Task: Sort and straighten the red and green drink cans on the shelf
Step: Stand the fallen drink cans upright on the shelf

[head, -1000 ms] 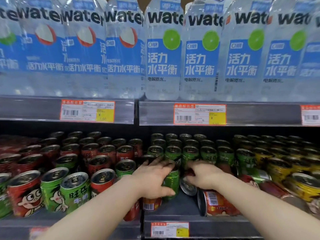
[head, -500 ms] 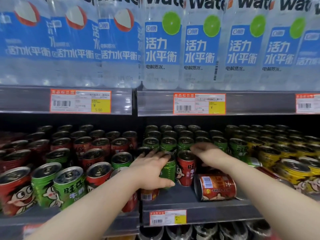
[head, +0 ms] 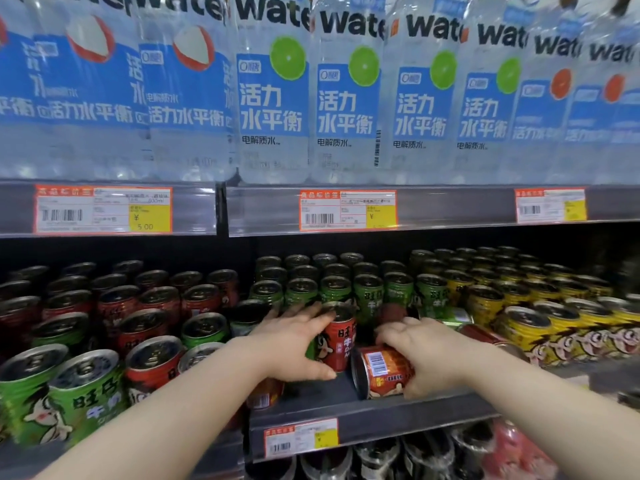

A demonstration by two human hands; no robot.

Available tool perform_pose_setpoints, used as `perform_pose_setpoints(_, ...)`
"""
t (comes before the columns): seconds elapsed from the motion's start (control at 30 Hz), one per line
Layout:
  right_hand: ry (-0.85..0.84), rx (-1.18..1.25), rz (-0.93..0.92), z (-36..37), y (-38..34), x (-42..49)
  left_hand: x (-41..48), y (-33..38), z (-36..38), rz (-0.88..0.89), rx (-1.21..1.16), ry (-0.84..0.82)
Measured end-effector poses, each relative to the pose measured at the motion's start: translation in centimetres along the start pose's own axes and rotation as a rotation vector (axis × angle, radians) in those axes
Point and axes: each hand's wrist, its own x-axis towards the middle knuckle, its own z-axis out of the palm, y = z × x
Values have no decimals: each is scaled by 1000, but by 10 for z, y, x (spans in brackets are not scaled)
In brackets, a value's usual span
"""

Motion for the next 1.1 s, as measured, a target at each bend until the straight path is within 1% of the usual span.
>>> perform_pose_setpoints(0.1,88,93,-9,3,-2,-4,0,0,0,12,16,2)
perform_pose_setpoints(0.23,49,287,-10,-8,-15,-3,-1,1,-1,14,20,-13)
perform_pose_setpoints(0.3,77,440,22,-13,-22,0,-2,2,-2,13,25,-19)
perform_pose_setpoints(0.4,233,706,116,-18,-38,4,-2,2,-2,16,39,-20)
perform_pose_setpoints(0.5,387,752,163,-10,-59,12,-2,1,-1,16,34,-24)
perform_pose_setpoints(0.57,436,774,185,-2,-69,15,-1,0,0,18,23,-16)
perform_pose_setpoints(0.67,470,845,171,4,-75,18,0,0,1,21,0,-3)
perform_pose_setpoints(0.8,401,998,100,-2,-73,22,2,-2,4,30,-36,34)
perform_pose_setpoints(0.87,442,908,147,-3,-59,17,2,-2,4,28,-30,32)
perform_pose_setpoints(0.93,452,747,272,-3,-36,12,2,-2,3,24,-35,25)
perform_pose_setpoints(0.97,428,672,346,-4,-24,10,2,-2,3,24,-39,25)
perform_pose_setpoints(1.03,295,555,478,-3,-3,8,3,-3,4,27,-45,30)
perform_pose_setpoints(1.1,93,448,525,-2,11,10,2,-3,4,29,-39,43)
